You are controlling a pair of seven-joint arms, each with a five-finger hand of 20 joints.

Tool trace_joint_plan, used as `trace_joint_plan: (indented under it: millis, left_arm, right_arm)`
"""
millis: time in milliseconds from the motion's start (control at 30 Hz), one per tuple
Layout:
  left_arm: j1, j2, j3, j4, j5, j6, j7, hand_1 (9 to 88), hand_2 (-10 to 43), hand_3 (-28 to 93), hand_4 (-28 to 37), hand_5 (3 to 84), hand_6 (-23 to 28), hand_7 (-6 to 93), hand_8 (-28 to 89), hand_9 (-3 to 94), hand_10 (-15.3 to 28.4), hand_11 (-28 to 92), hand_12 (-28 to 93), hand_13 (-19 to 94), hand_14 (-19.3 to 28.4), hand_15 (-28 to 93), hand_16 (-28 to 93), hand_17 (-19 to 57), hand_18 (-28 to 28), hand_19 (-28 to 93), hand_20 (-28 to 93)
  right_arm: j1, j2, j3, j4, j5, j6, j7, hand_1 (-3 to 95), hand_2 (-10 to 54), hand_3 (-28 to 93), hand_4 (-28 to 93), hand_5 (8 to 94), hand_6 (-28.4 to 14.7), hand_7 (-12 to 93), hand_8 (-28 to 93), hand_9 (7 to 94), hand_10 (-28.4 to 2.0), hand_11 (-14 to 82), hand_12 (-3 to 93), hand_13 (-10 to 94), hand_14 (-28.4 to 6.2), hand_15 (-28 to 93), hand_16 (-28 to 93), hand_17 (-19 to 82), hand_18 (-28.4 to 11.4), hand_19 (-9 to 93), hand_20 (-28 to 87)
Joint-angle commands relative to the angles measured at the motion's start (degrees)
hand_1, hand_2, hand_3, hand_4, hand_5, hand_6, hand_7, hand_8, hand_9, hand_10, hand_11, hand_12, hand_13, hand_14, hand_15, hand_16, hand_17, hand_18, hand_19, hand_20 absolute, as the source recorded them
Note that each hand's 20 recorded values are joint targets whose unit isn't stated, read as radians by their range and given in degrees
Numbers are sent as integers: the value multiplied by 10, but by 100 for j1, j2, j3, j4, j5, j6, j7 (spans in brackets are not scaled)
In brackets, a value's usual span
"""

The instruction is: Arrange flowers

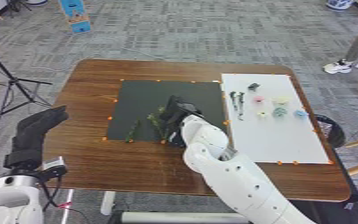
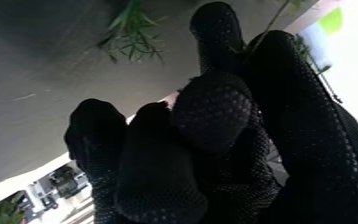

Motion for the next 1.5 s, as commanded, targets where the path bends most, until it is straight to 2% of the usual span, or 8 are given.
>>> trace_joint_plan:
  millis: [33, 433, 667, 967, 1100, 1233, 1400, 1500]
  left_arm:
    - [-83, -17, 76, 4, 44, -102, -1, 202, 23, 735, -283, 505, 30, 147, -80, 504, 127, 186, 118, 384, 137, 119, 6, 59, 98, 52, 157]
    - [-117, -11, 106, 19, 60, -151, -37, 205, 20, 736, -283, 504, 31, 147, -79, 504, 128, 187, 118, 386, 139, 120, 7, 58, 99, 53, 156]
    - [-145, -8, 118, 26, 62, -157, -26, 211, 10, 741, -282, 504, 31, 147, -80, 504, 127, 186, 118, 387, 139, 120, 6, 58, 99, 52, 156]
    - [-160, -6, 140, 36, 69, -189, -28, 215, 7, 741, -281, 504, 31, 147, -80, 505, 128, 187, 118, 388, 139, 120, 7, 58, 99, 52, 156]
    - [-148, -29, 136, 30, 44, -136, 11, 216, 6, 740, -280, 504, 30, 148, -80, 505, 127, 187, 118, 388, 140, 120, 7, 58, 99, 52, 156]
    - [-81, -46, 77, 9, 62, -119, 50, 215, 6, 739, -281, 504, 31, 147, -80, 505, 127, 188, 118, 387, 139, 119, 6, 58, 99, 51, 156]
    - [-62, -53, 13, -9, 14, -14, 162, 209, 1, 737, -281, 504, 31, 147, -79, 502, 126, 185, 118, 379, 136, 116, 5, 58, 98, 48, 156]
    - [-7, -50, -53, -32, -16, 53, 220, 202, -9, 736, -282, 502, 30, 147, -80, 498, 126, 184, 117, 375, 134, 115, 5, 58, 98, 48, 156]
  right_arm:
    - [138, -201, 56, 71, 33, 173, 85, 509, -14, 560, -136, 874, -2, 151, 74, 937, -97, 549, 250, 902, -90, 735, 419, 519, -282, 932, 634]
    - [102, -178, 77, 29, 237, 202, 147, 502, -10, 559, -129, 863, 3, 148, 60, 937, -97, 553, 246, 906, -89, 733, 419, 521, -282, 932, 636]
    - [73, -173, 106, -35, 412, 120, 134, 319, -3, 629, -109, 830, -1, 153, -101, 937, -100, 551, 245, 904, -93, 733, 423, 520, -284, 932, 640]
    - [109, -109, 97, -56, 503, 180, 92, 284, 22, 615, -103, 820, -9, 149, -99, 937, -104, 547, 245, 902, -97, 732, 424, 518, -284, 932, 641]
    - [129, -27, 192, -149, 522, 217, -24, 276, 25, 615, -101, 820, -11, 148, -98, 937, -105, 546, 246, 901, -98, 732, 424, 517, -284, 932, 641]
    - [242, 371, 226, -531, 686, 215, -207, 267, 26, 613, -98, 812, -14, 145, -98, 937, -106, 538, 248, 896, -100, 730, 424, 512, -284, 932, 641]
    - [145, 1287, 602, -1544, 1009, 60, -623, 250, 15, 603, -90, 780, -21, 142, -87, 933, -115, 449, 291, 859, -112, 705, 422, 450, -284, 926, 593]
    - [-179, 1865, 1029, -2113, 920, 185, -861, 247, 7, 604, -89, 745, -31, 135, -79, 885, -136, 379, 290, 805, -134, 647, 403, 384, -284, 852, 589]
